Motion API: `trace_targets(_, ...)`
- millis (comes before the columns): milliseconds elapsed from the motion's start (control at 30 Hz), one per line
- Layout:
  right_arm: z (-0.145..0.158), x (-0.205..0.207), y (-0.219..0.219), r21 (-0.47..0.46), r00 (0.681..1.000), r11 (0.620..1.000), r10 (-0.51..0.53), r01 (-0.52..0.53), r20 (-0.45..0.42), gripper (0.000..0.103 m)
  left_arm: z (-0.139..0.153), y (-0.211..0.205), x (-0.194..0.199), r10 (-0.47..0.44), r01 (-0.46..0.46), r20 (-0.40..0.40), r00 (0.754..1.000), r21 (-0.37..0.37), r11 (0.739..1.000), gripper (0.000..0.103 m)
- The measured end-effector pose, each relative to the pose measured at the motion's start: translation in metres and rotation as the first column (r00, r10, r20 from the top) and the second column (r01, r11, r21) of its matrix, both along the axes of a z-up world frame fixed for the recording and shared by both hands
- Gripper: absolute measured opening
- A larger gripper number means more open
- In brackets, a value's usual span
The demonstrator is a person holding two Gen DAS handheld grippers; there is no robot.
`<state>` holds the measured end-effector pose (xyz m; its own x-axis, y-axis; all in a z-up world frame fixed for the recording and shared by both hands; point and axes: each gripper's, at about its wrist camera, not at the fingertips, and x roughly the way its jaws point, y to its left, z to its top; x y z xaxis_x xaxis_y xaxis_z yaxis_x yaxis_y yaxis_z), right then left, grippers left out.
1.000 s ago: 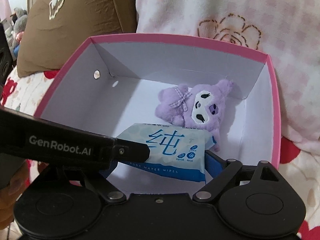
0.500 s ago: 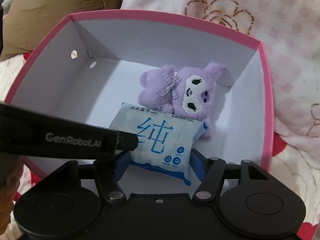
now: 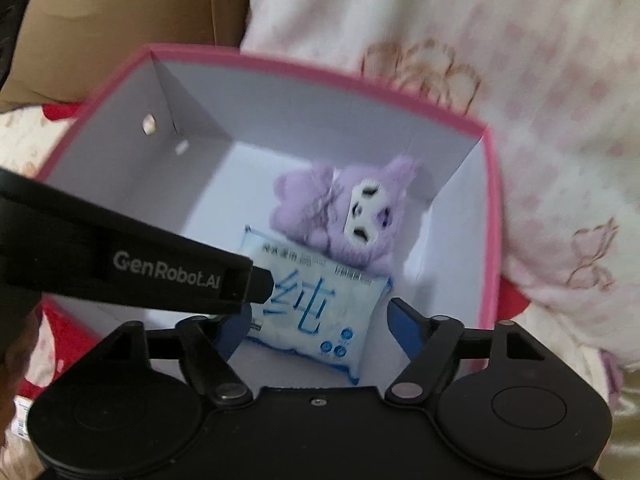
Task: Organize objects
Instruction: 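Open the right tool to release the wipes beside the doll, then withdraw the right tool and move it toward the white medicine carton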
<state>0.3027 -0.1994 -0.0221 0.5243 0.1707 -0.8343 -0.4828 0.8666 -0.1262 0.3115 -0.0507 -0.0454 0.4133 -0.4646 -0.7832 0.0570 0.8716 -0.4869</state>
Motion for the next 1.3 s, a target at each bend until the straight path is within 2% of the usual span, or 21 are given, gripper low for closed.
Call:
trace_targets(267,0.039,-0.050,-0.007,0.143,0.990,0.987,0.050,-0.068,0.128,0.078,0.050,0.015,-0.036,-0.048,0.046,0.054,0.997,0.033,0.998,0.040)
trace_targets(467,0.062,-0.080,-0.012,0.216,0.988,0.974,0.029,-0.062,0.154,0.078,0.085,0.030,-0.069,-0.068,0.064,0.088,0.994,0.056,0.996,0.040)
trace_targets(600,0.072,-0.093,-0.015,0.258,0.990,0.964,0.026,-0.060,0.135,0.078,0.103,0.042,-0.089,-0.081,0.078,0.080,0.993,0.046,0.996,0.041)
trace_targets(700,0.083,-0.110,-0.014,0.275,0.990,0.959,0.026,-0.063,0.137,0.078,0.116,0.047,-0.101,-0.092,0.086,0.087,0.992,0.071,0.994,0.041)
trace_targets(900,0.100,-0.133,-0.010,0.271,0.987,0.960,0.032,-0.074,0.156,0.079,0.136,0.052,-0.118,-0.133,0.125,0.082,0.988,0.097,0.987,0.041)
trace_targets(1033,0.103,-0.144,-0.009,0.287,0.991,0.955,0.041,-0.077,0.129,0.079,0.145,0.062,-0.133,-0.143,0.132,0.080,0.986,0.127,0.983,0.041)
trace_targets(1300,0.107,-0.166,0.003,0.303,0.991,0.945,0.110,-0.127,0.074,0.079,0.147,0.086,-0.163,-0.148,0.140,0.059,0.987,0.114,0.983,0.042)
